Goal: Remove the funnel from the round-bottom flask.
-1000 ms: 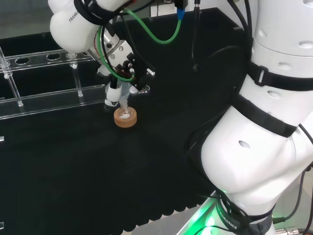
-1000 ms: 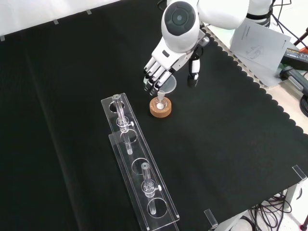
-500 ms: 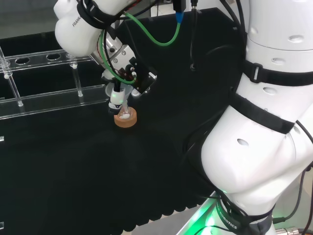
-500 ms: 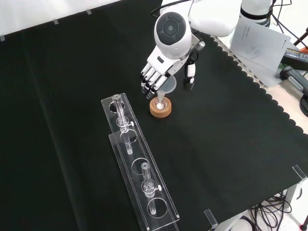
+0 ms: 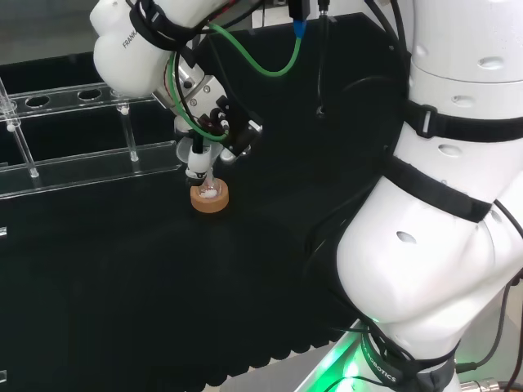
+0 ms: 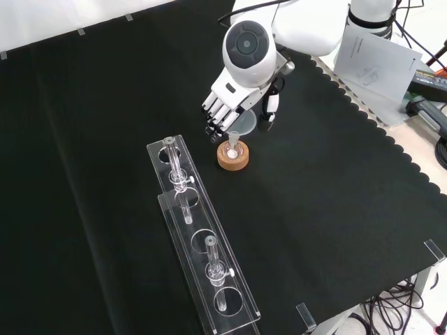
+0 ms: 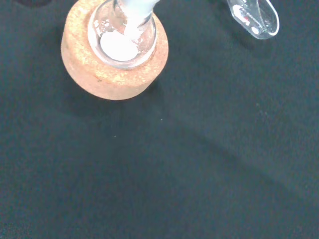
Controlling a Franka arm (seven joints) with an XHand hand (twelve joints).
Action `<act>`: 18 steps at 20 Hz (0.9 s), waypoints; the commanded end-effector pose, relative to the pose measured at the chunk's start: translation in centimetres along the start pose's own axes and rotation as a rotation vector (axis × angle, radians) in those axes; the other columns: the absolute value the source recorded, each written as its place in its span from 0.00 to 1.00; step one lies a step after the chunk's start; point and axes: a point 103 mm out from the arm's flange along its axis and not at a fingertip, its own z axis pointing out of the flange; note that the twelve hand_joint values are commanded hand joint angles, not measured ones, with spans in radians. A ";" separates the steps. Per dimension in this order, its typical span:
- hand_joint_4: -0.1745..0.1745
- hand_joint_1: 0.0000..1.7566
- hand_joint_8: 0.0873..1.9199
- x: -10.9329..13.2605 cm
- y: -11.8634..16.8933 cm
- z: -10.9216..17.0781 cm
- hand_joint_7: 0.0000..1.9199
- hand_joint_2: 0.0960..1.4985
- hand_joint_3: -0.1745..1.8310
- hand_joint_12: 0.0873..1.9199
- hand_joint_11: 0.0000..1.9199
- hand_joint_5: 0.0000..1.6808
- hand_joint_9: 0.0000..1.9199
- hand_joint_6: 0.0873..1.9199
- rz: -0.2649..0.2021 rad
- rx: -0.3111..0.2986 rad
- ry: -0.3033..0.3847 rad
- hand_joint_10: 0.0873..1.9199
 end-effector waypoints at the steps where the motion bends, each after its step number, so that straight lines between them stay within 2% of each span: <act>1: 0.40 0.39 0.32 0.0 0.0 0.1 0.21 0.50 0.26 0.71 0.22 0.28 0.39 0.00 0.021 -0.023 -0.033 0.26; 4: 0.44 0.40 0.32 0.0 -0.1 -0.1 0.30 0.51 0.28 0.69 0.25 0.37 0.47 0.01 0.029 -0.049 -0.044 0.23; 7: 0.47 0.40 0.31 -0.3 -0.3 -0.6 0.35 0.52 0.29 0.68 0.27 0.42 0.52 0.06 0.034 -0.067 -0.036 0.21; 13: 0.47 0.41 0.31 -0.8 -0.8 -1.5 0.36 0.53 0.30 0.67 0.28 0.42 0.56 0.11 0.049 -0.080 -0.034 0.19; 18: 0.46 0.40 0.31 -2.0 -2.3 -3.3 0.36 0.53 0.30 0.67 0.28 0.40 0.56 0.12 0.063 -0.095 -0.027 0.19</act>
